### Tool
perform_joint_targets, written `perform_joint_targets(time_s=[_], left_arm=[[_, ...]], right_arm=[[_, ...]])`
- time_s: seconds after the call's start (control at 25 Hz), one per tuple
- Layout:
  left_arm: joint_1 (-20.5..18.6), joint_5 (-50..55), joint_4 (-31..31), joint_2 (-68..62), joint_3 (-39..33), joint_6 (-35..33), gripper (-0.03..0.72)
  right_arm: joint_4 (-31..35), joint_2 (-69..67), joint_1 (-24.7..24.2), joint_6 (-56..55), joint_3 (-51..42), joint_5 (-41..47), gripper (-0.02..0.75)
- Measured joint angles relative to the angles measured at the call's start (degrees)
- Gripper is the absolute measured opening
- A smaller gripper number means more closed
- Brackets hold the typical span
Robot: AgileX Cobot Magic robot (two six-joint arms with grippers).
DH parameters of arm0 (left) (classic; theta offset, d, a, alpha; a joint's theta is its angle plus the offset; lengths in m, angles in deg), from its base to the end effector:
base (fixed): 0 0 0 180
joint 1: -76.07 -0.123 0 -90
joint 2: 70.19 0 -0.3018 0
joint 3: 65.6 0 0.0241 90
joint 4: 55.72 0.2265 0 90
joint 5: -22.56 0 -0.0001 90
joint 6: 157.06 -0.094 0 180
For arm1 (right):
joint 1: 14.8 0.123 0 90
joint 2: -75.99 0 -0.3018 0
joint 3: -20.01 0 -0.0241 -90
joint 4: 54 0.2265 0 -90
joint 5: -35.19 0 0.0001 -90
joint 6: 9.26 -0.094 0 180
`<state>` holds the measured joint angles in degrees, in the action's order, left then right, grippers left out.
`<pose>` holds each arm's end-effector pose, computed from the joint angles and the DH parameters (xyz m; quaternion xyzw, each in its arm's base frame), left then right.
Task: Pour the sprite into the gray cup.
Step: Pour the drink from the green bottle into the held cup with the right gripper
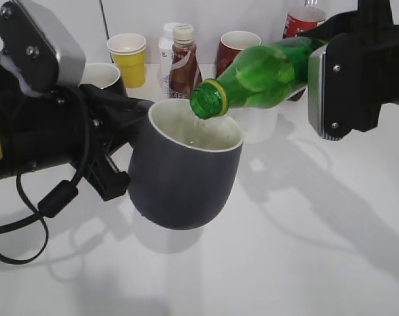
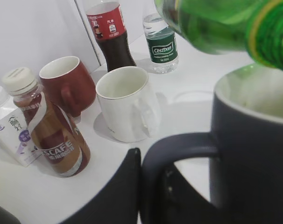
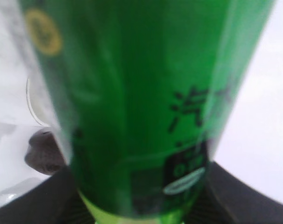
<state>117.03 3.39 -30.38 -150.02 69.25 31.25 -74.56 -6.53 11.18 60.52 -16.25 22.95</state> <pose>0.1687 -0.1639 0.2818 0.4190 0.6882 -0.1839 0.5630 0.2310 0.1203 0.3063 -0.6939 0.4084 -0.2881 0.5184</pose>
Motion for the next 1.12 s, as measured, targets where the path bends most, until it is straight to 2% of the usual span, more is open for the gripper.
perform_joint_targets(time_s=[0.28,1.12], left_arm=[[0.0,0.1,0.1,0.0,0.0,0.0,0.048],[0.0,0.3,0.2,0.0,0.0,0.0,0.048]], right_arm=[[4.1,0.0,0.0,5.8,0.0,-3.2,0.339],[4.5,0.0,0.0,11.4,0.0,-4.9,0.338]])
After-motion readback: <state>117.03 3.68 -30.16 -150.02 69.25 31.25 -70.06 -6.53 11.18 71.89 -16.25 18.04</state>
